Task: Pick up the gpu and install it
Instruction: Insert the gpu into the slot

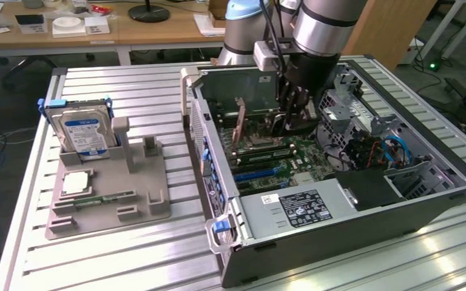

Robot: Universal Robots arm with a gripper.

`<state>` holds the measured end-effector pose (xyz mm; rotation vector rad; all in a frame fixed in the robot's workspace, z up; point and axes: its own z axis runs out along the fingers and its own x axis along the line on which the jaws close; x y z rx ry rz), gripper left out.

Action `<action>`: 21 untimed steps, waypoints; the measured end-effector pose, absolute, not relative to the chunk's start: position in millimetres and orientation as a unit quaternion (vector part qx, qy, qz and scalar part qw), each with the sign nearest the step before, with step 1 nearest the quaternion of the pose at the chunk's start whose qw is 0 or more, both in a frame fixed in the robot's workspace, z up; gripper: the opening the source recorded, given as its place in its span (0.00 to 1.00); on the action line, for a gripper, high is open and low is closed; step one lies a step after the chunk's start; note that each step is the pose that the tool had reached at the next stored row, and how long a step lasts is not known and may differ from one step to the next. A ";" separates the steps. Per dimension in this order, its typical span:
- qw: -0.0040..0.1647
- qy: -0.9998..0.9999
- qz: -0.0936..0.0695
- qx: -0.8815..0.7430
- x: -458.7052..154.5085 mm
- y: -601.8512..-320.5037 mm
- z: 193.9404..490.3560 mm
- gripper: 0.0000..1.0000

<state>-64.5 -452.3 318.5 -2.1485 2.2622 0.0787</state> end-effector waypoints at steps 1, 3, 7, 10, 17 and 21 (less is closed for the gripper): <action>0.010 0.725 0.025 -0.688 -64.4 -454.6 318.3 0.28; 0.010 0.725 0.025 -0.688 -64.7 -457.0 317.8 0.28; 0.010 0.723 0.025 -0.690 -66.6 -457.7 316.3 0.28; 0.010 0.716 0.026 -0.698 -67.8 -458.0 313.1 0.28; 0.008 0.715 0.024 -0.699 -71.3 -458.0 301.4 0.28; 0.008 0.716 0.024 -0.698 -72.8 -458.0 294.6 0.28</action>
